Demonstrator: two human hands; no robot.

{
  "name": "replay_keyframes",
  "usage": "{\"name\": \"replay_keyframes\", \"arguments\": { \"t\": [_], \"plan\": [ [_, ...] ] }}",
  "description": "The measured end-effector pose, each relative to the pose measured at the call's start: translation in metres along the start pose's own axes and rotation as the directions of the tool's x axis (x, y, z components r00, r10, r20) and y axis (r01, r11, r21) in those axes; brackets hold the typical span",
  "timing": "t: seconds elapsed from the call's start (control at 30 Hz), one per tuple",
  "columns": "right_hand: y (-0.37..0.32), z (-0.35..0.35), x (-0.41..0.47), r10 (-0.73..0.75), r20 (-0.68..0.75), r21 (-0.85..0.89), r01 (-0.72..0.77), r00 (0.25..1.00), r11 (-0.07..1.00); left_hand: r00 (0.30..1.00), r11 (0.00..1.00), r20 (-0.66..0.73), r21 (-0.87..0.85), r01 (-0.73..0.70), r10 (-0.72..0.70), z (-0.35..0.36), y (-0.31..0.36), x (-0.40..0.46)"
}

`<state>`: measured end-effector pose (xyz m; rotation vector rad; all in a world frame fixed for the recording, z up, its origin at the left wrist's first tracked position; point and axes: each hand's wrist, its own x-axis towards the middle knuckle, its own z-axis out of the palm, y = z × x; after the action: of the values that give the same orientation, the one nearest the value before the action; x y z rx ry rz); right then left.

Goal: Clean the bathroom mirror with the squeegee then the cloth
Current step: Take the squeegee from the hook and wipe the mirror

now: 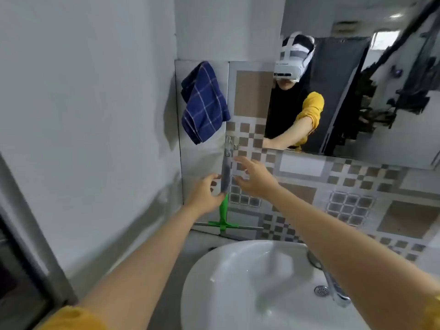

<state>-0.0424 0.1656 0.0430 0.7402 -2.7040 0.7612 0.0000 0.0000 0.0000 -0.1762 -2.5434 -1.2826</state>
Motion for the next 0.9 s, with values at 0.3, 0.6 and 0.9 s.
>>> {"name": "replay_keyframes", "arguments": {
  "t": [0.3,0.6,0.9],
  "plan": [
    [0.024,0.042,0.015,0.063,-0.2,0.248,-0.012,0.978,0.969,0.994,0.953,-0.09,-0.302,0.033,-0.063,0.03,-0.048,0.022],
    [0.025,0.058,0.028,0.002,-0.259,0.282,0.073,0.966,0.957,0.988,0.796,-0.023,-0.596,0.107,-0.15,0.04,-0.056,0.037],
    [0.019,0.064,0.035,0.095,-0.198,0.446,0.003,0.976,0.895,0.99,0.713,0.064,-0.688,0.137,-0.128,0.045,-0.075,0.041]
  ]
}}
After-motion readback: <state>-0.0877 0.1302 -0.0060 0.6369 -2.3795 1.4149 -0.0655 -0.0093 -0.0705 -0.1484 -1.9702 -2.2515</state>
